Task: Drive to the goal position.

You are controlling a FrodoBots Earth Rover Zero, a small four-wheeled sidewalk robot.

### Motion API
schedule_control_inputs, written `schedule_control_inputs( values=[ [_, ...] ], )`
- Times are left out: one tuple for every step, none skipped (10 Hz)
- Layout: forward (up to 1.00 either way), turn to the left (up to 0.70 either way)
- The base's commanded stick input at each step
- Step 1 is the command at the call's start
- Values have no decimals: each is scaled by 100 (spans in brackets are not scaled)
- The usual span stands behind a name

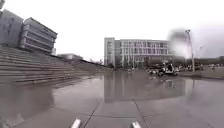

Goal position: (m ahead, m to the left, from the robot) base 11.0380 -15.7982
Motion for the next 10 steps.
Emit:
schedule_control_inputs(
  values=[
    [70,-30],
    [70,-24],
    [70,-18],
    [70,-3],
    [70,0],
    [70,0],
    [70,0],
    [70,0],
    [70,0],
    [70,0]
  ],
)
